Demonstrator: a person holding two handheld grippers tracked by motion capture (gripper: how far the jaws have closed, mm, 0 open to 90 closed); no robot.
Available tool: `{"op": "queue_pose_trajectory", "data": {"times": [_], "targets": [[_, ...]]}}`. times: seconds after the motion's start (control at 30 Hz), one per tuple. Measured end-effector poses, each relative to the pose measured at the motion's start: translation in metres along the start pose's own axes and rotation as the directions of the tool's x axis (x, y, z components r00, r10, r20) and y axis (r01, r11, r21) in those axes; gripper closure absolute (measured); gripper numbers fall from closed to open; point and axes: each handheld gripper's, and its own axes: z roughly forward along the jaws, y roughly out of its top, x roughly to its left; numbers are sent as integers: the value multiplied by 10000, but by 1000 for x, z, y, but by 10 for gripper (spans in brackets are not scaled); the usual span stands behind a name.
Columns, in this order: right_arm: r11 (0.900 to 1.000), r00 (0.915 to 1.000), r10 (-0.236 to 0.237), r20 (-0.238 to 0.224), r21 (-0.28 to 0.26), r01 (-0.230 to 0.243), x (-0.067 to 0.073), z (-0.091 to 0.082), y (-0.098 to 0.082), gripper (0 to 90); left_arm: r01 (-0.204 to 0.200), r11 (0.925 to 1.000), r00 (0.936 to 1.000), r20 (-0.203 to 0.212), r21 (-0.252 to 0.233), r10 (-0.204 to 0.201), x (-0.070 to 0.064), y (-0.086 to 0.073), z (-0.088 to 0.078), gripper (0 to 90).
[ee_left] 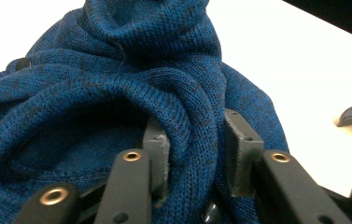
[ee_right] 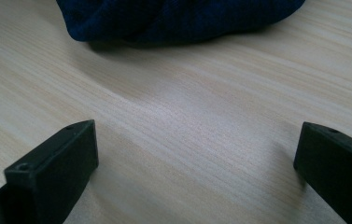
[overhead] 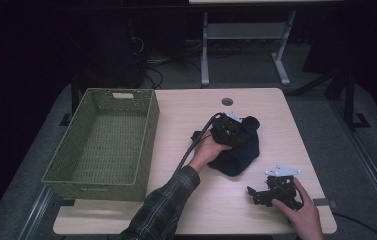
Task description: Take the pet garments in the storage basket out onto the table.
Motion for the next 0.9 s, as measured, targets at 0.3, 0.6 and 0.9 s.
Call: {"op": "queue_pose_trajectory", "data": {"times": [0.3,0.6,0.9], "targets": [[10000,10000,-16,2,6,16,0,0,0,0,-93,9995,9996,-256,-307,86,-1,3,-9,276],[10000,10000,-22,13,-16,22,0,0,0,0,-318,9984,9991,-306,-459,304,-1,4,-27,134],[10000,10000,-3,9,-8,3,0,0,0,0,-431,9949,9983,-423,-911,394,-7,4,-51,129]]}}
